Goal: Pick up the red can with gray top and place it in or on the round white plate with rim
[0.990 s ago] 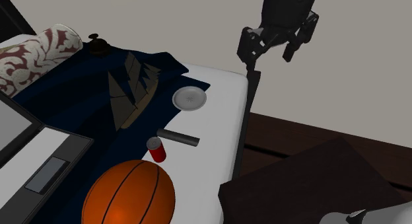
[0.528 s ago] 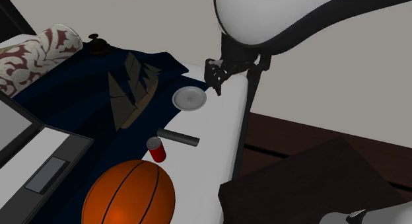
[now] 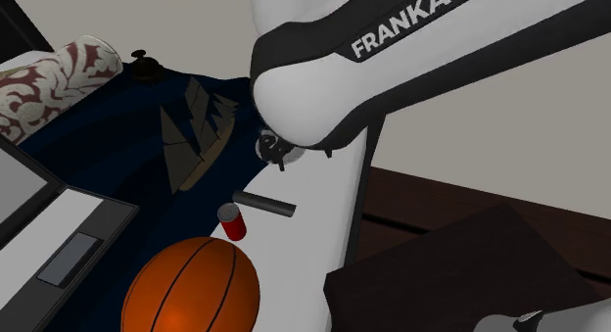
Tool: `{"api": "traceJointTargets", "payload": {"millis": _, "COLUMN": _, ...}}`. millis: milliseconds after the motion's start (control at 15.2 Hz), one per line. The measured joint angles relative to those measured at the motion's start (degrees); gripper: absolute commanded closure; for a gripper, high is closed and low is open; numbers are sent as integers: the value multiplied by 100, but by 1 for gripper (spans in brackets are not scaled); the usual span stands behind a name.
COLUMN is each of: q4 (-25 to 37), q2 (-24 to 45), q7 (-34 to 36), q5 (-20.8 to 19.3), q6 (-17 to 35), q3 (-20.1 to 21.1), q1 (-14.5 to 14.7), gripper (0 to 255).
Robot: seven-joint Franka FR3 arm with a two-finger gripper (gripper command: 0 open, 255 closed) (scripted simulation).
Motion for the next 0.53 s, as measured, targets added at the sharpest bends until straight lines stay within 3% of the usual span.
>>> {"api": "traceJointTargets", "payload": {"millis": 264, "q4": 372, "q2": 898, "q7": 705, "q5": -491, "q6": 383, "q3": 198, "q1": 78, "gripper": 0}}
{"api": "traceJointTargets", "payload": {"millis": 528, "q4": 854, "q2": 1803, "q7": 1449, "q5": -1067, "q6": 632, "q3": 219, "q1": 341, "gripper": 0}}
